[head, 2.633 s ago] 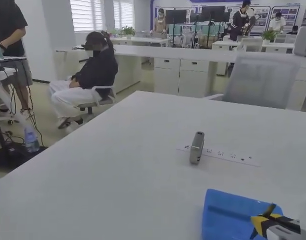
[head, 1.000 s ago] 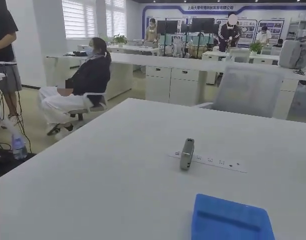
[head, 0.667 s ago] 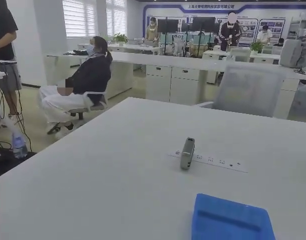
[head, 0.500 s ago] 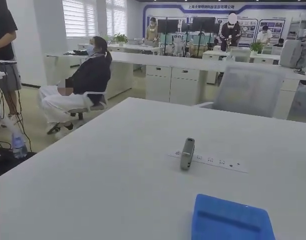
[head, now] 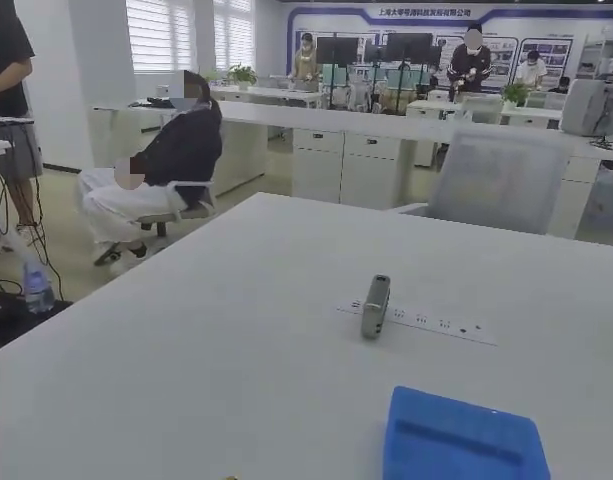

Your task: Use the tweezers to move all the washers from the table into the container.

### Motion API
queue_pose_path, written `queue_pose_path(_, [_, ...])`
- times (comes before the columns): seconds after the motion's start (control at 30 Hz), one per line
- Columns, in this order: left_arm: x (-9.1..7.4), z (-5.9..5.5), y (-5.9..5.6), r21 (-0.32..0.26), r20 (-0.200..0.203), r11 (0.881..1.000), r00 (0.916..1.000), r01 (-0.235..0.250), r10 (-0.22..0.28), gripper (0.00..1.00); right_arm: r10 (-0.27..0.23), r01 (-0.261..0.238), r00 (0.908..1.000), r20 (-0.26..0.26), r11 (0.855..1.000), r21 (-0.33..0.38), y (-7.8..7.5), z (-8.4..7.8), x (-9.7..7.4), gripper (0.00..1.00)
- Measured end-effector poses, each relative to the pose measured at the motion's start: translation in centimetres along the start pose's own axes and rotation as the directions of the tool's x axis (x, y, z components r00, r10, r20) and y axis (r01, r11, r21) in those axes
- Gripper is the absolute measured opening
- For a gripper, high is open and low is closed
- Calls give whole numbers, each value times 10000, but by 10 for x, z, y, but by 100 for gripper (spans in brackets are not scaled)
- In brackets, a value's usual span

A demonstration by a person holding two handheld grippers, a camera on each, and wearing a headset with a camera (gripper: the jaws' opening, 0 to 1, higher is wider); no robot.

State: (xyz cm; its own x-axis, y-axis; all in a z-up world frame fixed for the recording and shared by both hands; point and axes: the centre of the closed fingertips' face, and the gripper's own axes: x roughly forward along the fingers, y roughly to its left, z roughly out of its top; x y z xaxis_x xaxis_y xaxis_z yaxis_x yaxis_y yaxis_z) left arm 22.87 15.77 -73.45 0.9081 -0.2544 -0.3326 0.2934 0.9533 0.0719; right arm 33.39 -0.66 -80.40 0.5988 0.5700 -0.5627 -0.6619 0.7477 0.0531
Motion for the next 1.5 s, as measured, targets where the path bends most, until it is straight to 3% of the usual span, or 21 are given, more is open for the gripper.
queue_pose_path(0.17, [-2,11,-1,-591,741,9980,9971,235,-191,99,25,-25,10000,-26,10000,38,2,-1,1,5])
queue_pose_path(0.27, [-2,12,-2,-678,821,9972,9963,310,-254,99,-10,10,10000,64,10000,67,2,-2,2,5])
queue_pose_path(0.57, [-2,9,-6,-522,668,9979,9972,378,-343,99,-115,100,9991,398,9993,373,2,-6,0,3])
queue_pose_path(0.7, [-2,9,-6,-535,632,9978,9974,394,-360,99,-225,204,9993,296,9974,687,-3,-7,-1,3])
queue_pose_path(0.8, [-1,8,-7,-505,587,9979,9975,417,-387,99,-116,103,9999,85,9905,1373,-8,-7,0,3])
queue_pose_path(0.9, [0,5,-7,-475,464,9981,9982,393,-371,99,-81,69,9999,80,9902,1396,-8,-4,0,3])
queue_pose_path(1.1, [1,1,-6,-302,231,9990,9992,327,-320,98,107,-165,9988,480,9924,1216,-5,16,-6,3])
queue_pose_path(1.33, [0,0,-9,-203,167,9989,9990,429,-425,95,200,-293,9910,1322,9972,689,-9,60,-14,3])
queue_pose_path(1.5, [1,-2,-9,-131,51,9991,9992,398,-398,94,82,-120,9854,1703,9997,210,-17,87,-7,3])
